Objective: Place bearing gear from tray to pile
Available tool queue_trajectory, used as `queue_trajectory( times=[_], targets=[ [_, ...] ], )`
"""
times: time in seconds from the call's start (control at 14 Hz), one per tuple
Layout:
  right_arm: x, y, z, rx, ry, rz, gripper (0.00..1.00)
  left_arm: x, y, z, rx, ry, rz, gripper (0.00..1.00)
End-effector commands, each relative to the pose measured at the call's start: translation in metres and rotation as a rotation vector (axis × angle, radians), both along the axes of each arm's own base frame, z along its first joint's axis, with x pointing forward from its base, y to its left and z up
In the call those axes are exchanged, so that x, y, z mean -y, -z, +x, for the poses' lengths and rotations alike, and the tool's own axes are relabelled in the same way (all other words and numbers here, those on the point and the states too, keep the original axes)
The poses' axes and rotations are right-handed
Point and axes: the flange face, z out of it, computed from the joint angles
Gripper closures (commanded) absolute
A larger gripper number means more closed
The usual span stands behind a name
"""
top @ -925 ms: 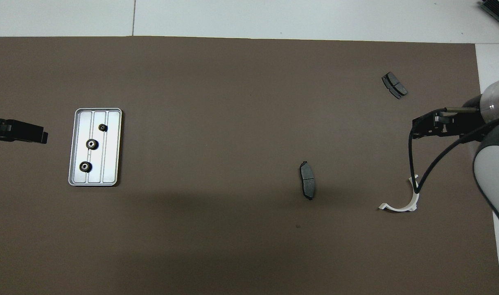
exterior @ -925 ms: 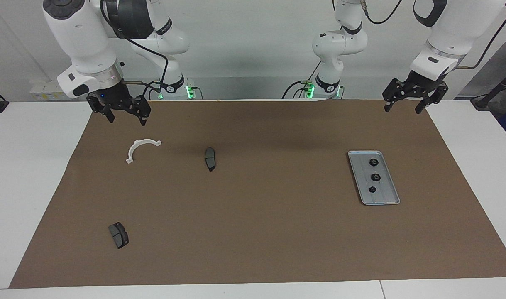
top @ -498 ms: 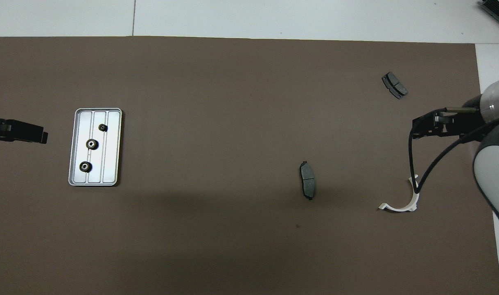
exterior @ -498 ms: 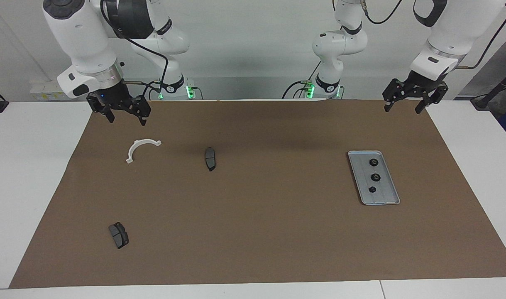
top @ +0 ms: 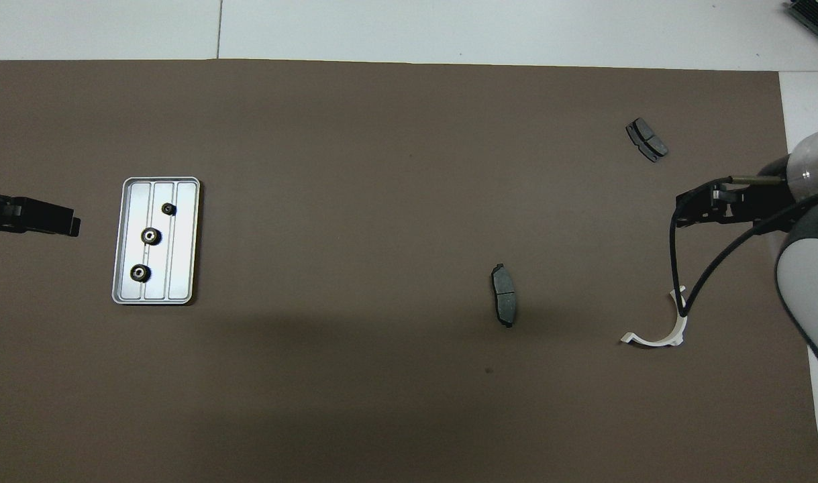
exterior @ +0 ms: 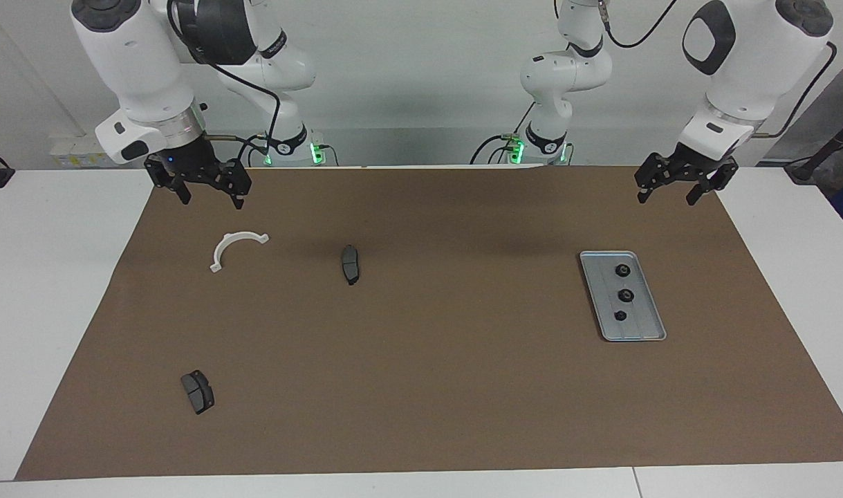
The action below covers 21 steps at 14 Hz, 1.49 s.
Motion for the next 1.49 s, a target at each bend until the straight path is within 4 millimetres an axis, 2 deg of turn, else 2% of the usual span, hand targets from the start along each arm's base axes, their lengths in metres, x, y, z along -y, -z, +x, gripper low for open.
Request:
queue_trajectory(
  times=[0.0, 0.14, 0.43, 0.64, 0.71, 0.85, 0.93, 1.0, 1.42],
  targets=[
    [0.003, 0.001, -0.002, -0.006, -0.019, 0.029, 0.00, -0.004, 0.034, -0.006, 0.030, -0.014, -0.002, 0.00],
    [0.004, 0.001, -0.002, -0.006, -0.017, 0.029, 0.00, -0.006, 0.070, -0.003, 0.050, -0.024, -0.003, 0.00],
    [0.003, 0.001, -0.002, -0.006, -0.019, 0.029, 0.00, -0.024, 0.147, 0.008, 0.051, -0.044, -0.009, 0.00],
    [0.004, 0.001, -0.002, -0.006, -0.017, 0.029, 0.00, -0.034, 0.182, -0.003, 0.061, -0.061, -0.008, 0.00],
    [0.003, 0.001, -0.002, -0.006, -0.019, 0.029, 0.00, -0.034, 0.191, -0.006, 0.056, -0.055, -0.007, 0.03],
    [0.003, 0.001, -0.002, -0.006, -0.019, 0.029, 0.00, -0.035, 0.220, -0.015, 0.014, -0.038, -0.011, 0.19],
    [0.004, 0.001, -0.002, -0.007, -0.017, 0.029, 0.00, -0.038, 0.231, -0.020, 0.017, -0.043, -0.010, 0.21],
    [0.004, 0.001, -0.002, -0.006, -0.017, 0.029, 0.00, -0.041, 0.238, -0.024, 0.020, -0.053, -0.010, 0.21],
    [0.003, 0.001, -0.002, -0.006, -0.019, 0.029, 0.00, -0.050, 0.265, -0.043, -0.009, -0.071, -0.010, 0.42]
  ],
)
